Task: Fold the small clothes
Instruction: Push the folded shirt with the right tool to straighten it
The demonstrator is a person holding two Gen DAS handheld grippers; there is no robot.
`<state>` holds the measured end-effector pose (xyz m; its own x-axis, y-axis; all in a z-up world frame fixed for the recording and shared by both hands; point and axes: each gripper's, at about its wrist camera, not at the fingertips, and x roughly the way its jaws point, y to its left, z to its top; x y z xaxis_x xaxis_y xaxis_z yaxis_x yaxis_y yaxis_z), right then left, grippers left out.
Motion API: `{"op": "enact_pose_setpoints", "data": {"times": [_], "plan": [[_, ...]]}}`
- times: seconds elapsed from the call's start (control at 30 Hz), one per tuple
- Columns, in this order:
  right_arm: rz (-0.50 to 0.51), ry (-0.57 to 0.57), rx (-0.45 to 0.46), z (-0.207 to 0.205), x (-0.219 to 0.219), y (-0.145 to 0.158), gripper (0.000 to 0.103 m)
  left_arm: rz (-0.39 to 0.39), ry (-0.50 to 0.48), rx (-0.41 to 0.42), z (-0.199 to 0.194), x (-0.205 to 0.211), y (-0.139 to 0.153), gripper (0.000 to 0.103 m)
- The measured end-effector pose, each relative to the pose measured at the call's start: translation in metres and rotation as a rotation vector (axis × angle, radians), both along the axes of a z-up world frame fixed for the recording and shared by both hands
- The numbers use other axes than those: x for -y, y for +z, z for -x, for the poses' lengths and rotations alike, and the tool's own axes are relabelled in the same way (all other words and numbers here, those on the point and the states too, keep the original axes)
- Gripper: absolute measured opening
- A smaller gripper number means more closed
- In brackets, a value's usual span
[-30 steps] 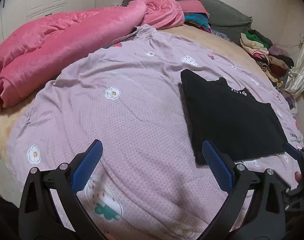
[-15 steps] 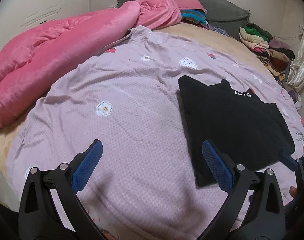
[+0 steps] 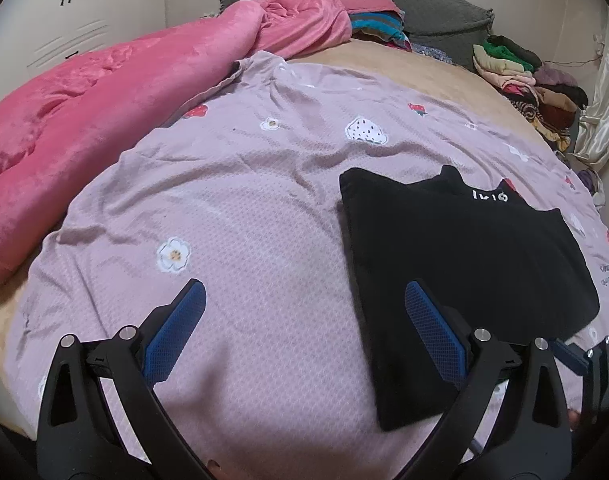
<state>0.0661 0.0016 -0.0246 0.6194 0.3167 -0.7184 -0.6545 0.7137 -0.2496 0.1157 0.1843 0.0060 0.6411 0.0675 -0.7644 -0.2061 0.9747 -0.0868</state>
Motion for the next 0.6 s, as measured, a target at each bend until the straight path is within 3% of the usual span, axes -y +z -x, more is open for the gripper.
{"op": "enact_pose_setpoints", "data": {"times": [0.2, 0.6], "plan": [[0.059, -0.009, 0.027, -0.01, -0.008, -0.011, 0.098, -0.033, -0.016, -0.012, -0.018, 0.005, -0.003, 0.093], [0.082, -0.03, 0.013, -0.025, -0.014, -0.029, 0.098, -0.034, -0.028, -0.039, -0.032, 0.006, -0.016, 0.093]]}}
